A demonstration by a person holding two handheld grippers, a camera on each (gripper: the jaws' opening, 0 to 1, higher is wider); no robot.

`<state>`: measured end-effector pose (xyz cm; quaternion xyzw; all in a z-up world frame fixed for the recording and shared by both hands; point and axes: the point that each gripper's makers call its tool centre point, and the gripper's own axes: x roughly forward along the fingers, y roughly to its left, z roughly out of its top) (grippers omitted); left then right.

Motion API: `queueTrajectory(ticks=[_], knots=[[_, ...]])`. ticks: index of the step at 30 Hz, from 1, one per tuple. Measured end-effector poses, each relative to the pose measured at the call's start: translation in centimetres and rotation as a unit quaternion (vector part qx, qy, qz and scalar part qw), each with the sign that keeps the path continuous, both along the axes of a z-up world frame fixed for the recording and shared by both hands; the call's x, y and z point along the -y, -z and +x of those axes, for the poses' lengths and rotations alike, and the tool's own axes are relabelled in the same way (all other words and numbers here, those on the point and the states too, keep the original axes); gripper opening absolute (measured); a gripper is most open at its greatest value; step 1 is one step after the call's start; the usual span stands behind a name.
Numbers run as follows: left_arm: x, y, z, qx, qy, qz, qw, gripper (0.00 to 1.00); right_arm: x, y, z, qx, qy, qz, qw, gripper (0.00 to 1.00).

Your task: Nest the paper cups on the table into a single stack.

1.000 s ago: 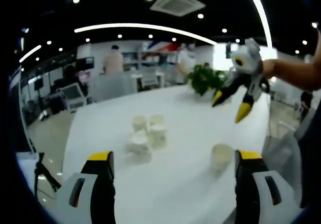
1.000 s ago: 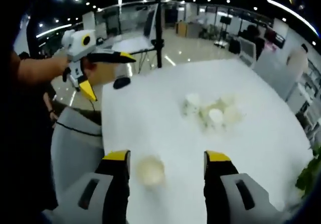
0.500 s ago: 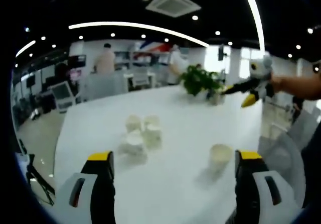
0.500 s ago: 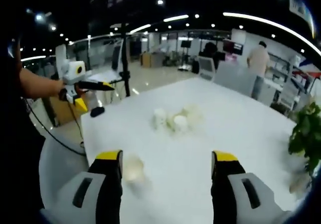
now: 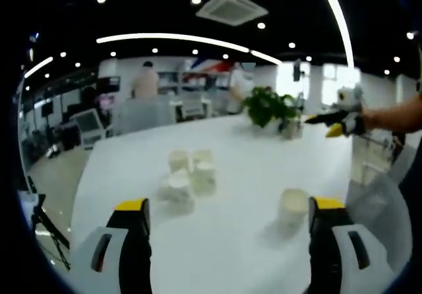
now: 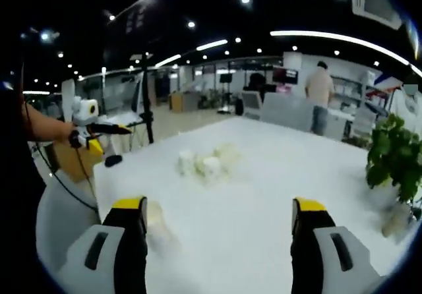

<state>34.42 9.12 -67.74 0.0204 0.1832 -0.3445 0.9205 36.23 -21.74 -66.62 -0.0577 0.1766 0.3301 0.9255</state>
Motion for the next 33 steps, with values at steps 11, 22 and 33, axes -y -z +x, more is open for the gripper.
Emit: queueTrajectory(ticks=[11,22,33], knots=[[-1.5,-0.4,1.5,0.041,-0.028,0.0,0.9988,0.99,1.2,2.8,1.0,0.017,-0.005,-0.005,0.9998,1.0],[-1.7,1.8,2.9,0.05,-0.034,0.017,0.998,0.99,2.6,3.4,0.3,0.0,0.013,-0.014,0.9998,1.0],[-1.4,1.7,4.8,0.047,-0.026,0.026,0.9982,0.99,2.9,2.1,0.4,0.016,0.014,-0.005,0.9998,0.99]])
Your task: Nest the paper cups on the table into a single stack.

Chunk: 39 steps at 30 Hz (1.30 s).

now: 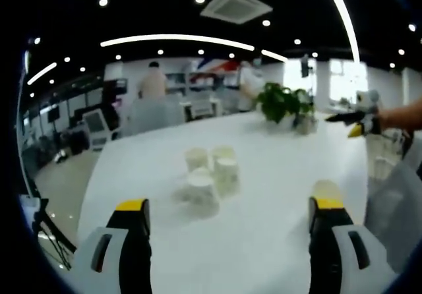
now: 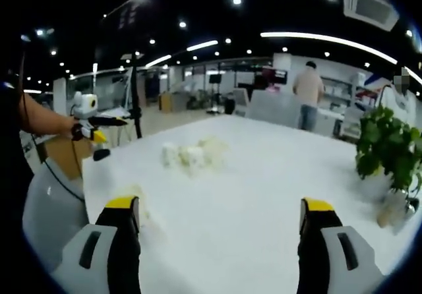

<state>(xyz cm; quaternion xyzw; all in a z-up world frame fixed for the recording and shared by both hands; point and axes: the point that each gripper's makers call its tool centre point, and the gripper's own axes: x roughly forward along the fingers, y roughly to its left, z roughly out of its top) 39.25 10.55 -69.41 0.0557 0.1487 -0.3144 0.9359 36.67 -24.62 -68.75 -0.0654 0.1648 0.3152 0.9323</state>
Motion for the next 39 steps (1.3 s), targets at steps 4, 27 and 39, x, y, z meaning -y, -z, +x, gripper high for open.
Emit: queueTrajectory(ticks=[4,27,39], knots=[[0.1,0.0,0.7,0.001,0.006,0.005,1.0,0.99,0.1,-0.3,-0.1,0.006,-0.007,-0.004,1.0,1.0],[0.9,2.6,4.0,-0.013,0.006,-0.006,0.9999,0.99,0.1,1.3,-1.5,-0.002,-0.006,-0.006,1.0,1.0],[1.0,5.3,7.6,-0.04,-0.022,-0.022,0.9987,0.92,-0.8,2.6,-2.0,-0.008,-0.01,-0.001,0.9999,0.99]])
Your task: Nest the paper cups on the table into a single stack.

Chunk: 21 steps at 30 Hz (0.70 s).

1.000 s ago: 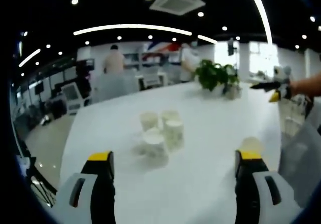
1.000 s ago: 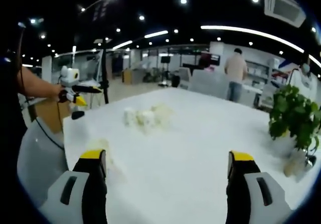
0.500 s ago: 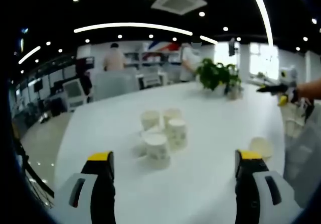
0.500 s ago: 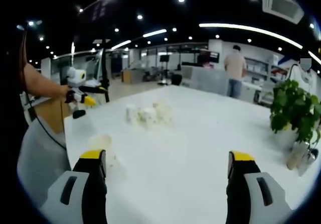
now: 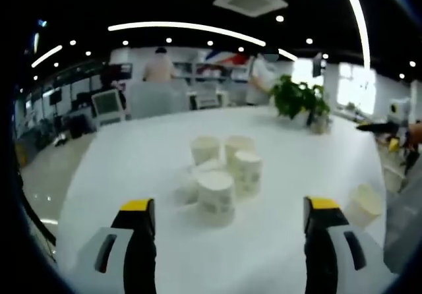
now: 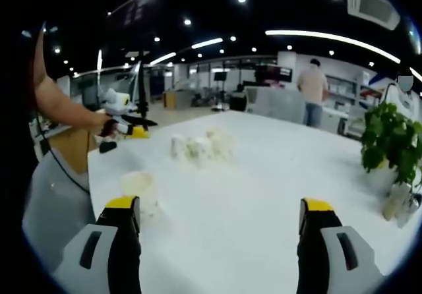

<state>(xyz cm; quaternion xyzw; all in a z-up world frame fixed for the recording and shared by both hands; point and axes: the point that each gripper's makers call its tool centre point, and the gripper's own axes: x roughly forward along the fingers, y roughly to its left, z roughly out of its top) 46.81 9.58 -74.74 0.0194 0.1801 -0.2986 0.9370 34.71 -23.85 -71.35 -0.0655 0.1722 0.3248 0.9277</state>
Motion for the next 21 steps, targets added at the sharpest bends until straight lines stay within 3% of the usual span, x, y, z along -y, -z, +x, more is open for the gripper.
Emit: queueTrajectory(ticks=[3,5,8,12,16,18,21], knots=[[0.3,0.3,0.7,0.003,0.0,0.01,0.9999,0.87,-0.1,0.0,-0.2,-0.002,0.003,0.001,1.0,0.97],[0.8,1.0,1.2,0.004,0.007,0.034,0.9994,0.85,0.0,0.2,-0.4,-0.005,0.005,-0.003,1.0,0.97],[1.0,1.6,2.1,0.005,0.009,0.037,0.9993,0.84,-0.4,0.1,-0.7,-0.001,-0.006,-0.001,1.0,0.97],[1.3,2.6,2.7,0.006,0.005,0.056,0.9984,0.8,-0.9,1.1,-0.9,-0.006,-0.015,0.0,0.9999,0.98],[1.7,3.7,3.0,-0.001,0.006,0.059,0.9982,0.79,-1.2,2.0,-1.0,-0.022,-0.017,-0.002,0.9996,0.98],[1.8,4.0,3.3,-0.002,0.007,0.061,0.9981,0.78,-1.6,1.7,-0.9,-0.01,-0.024,0.005,0.9997,0.99],[2.2,4.1,3.5,0.002,0.007,0.059,0.9982,0.73,-1.3,2.4,-0.6,-0.02,-0.019,0.001,0.9996,0.99]])
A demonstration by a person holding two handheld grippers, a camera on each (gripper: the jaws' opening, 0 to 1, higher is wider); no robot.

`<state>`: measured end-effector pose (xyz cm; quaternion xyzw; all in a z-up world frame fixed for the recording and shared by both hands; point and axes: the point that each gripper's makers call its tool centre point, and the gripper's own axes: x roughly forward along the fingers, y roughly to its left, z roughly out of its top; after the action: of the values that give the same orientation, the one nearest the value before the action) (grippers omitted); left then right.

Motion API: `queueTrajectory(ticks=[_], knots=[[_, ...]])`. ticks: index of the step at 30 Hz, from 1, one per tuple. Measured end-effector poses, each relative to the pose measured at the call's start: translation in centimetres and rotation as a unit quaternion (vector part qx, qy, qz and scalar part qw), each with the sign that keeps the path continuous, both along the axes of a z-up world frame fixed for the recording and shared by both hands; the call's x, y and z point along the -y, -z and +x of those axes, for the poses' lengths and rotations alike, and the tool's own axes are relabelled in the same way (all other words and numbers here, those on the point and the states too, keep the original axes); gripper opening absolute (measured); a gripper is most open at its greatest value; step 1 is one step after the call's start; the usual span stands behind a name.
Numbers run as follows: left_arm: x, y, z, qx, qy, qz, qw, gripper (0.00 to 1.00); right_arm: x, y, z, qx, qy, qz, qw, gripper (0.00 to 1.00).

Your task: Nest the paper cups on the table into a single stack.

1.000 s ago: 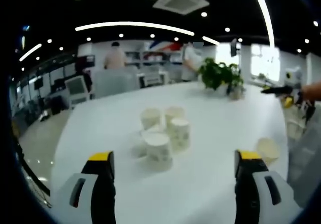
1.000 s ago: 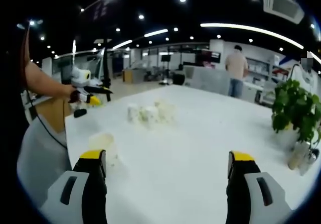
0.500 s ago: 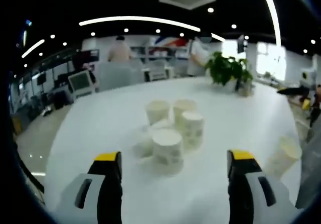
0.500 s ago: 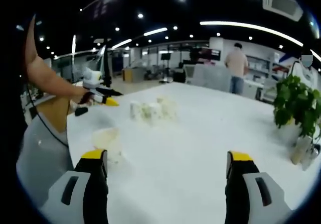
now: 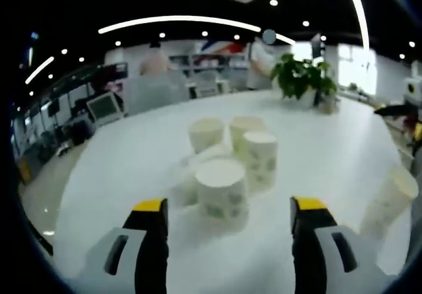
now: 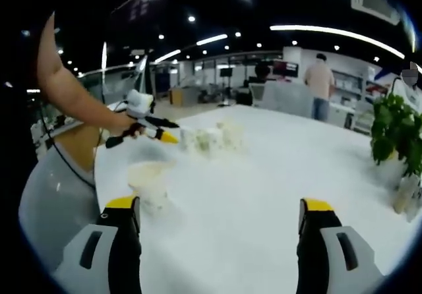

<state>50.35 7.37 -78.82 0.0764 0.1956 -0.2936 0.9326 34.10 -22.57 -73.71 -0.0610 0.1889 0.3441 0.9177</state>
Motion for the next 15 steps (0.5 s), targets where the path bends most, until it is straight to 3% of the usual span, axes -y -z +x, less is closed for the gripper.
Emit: queueTrajectory(ticks=[8,15], knots=[[0.9,0.5,1.4,0.015,0.004,0.003,0.9999,0.66,0.3,0.3,0.1,-0.003,0.005,0.005,1.0,0.99],[1.4,1.5,1.9,-0.007,-0.013,-0.007,0.9999,0.57,0.7,0.4,0.1,-0.009,0.012,0.009,0.9999,0.98]])
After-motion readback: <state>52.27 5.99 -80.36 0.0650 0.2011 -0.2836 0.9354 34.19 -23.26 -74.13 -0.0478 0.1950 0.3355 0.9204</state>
